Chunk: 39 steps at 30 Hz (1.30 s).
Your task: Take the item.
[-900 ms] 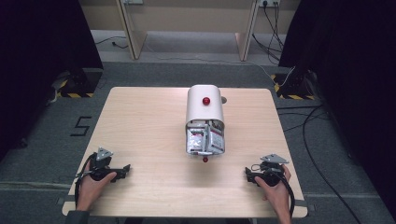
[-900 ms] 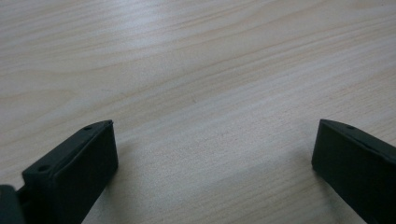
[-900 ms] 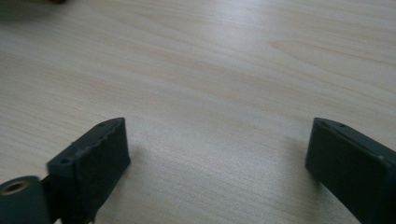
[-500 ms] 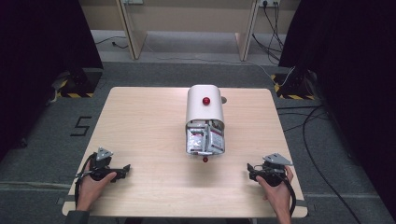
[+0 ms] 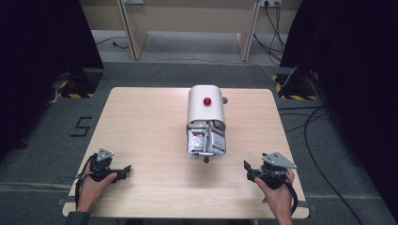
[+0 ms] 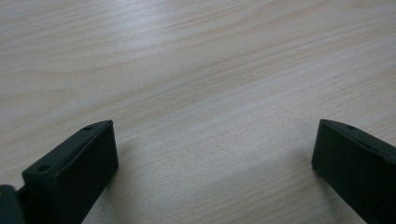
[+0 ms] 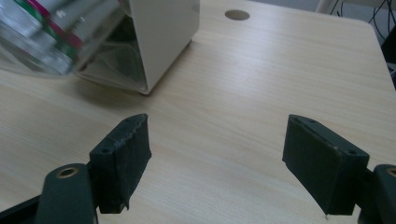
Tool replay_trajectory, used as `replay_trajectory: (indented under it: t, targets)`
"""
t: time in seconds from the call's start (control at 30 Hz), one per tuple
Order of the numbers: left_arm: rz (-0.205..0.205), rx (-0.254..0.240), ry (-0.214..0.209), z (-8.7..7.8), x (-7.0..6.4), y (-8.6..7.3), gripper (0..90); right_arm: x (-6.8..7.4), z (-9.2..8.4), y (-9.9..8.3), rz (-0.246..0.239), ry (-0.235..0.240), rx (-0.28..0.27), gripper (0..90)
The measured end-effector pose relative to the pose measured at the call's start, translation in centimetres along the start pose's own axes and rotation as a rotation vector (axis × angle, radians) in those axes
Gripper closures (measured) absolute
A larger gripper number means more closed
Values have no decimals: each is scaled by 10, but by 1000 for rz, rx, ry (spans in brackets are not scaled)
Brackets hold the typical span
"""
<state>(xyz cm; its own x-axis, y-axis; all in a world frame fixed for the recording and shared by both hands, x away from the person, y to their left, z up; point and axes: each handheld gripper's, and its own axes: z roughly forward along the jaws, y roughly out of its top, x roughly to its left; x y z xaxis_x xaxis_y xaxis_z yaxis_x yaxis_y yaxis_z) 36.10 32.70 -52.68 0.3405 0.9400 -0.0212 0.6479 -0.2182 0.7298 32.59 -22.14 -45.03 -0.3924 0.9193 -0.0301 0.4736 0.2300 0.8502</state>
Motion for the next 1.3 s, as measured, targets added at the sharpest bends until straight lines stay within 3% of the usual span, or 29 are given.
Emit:
replay_trajectory:
  t: [0.43,1.3]
  targets:
    - [0,0,1,0,0,0,0,24,-24,24,-32,36,-49,252]
    - [-5,-2,0,0,0,0,0,53,-36,55,-69,113,-119,271]
